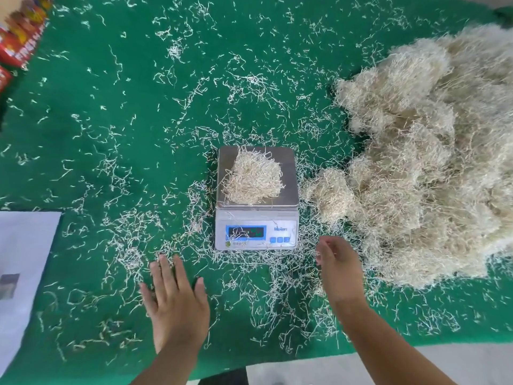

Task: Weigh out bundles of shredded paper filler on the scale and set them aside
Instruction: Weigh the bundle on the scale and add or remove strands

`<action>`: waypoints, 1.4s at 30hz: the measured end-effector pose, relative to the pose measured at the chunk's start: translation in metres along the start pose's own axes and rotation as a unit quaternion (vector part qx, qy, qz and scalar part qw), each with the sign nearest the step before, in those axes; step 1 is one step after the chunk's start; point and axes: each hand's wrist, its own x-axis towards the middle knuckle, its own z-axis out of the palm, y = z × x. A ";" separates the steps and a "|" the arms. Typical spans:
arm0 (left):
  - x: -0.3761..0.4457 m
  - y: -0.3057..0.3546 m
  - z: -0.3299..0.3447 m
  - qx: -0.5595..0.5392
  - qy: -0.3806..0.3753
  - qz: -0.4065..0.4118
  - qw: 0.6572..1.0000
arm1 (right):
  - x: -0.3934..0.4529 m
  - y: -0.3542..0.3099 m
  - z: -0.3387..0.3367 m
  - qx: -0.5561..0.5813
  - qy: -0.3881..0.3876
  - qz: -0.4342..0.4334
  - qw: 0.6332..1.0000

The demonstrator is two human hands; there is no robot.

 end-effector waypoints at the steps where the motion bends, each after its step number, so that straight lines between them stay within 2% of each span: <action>1: 0.001 -0.001 0.004 0.003 0.013 0.000 1.000 | 0.008 -0.006 0.004 0.005 0.009 -0.028 1.000; 5: 0.000 -0.001 0.011 0.011 0.041 0.001 0.999 | 0.031 -0.031 0.015 0.096 0.027 -0.149 0.984; 14: 0.003 0.001 0.010 0.013 0.061 -0.007 0.998 | 0.029 -0.031 0.023 0.239 0.006 -0.289 0.927; 21: 0.005 0.000 0.010 0.010 0.070 -0.004 0.997 | 0.021 -0.014 0.074 0.256 -0.077 -0.286 0.920; 28: 0.004 0.001 0.009 0.017 0.073 -0.003 0.997 | 0.005 -0.019 0.119 0.259 -0.135 -0.202 0.935; 33: 0.004 0.003 0.006 0.020 0.069 -0.006 0.997 | -0.029 -0.023 0.147 0.165 -0.243 -0.203 0.934; 37: 0.003 0.003 0.005 0.025 0.058 -0.013 0.998 | -0.052 -0.024 0.149 0.096 -0.337 -0.252 0.902; 39: 0.003 0.004 0.005 0.035 0.060 -0.012 0.997 | -0.051 -0.028 0.139 0.104 -0.326 -0.277 0.898; 42: 0.005 0.005 0.005 0.038 0.088 -0.014 0.995 | -0.032 -0.048 0.112 0.159 -0.219 -0.308 0.912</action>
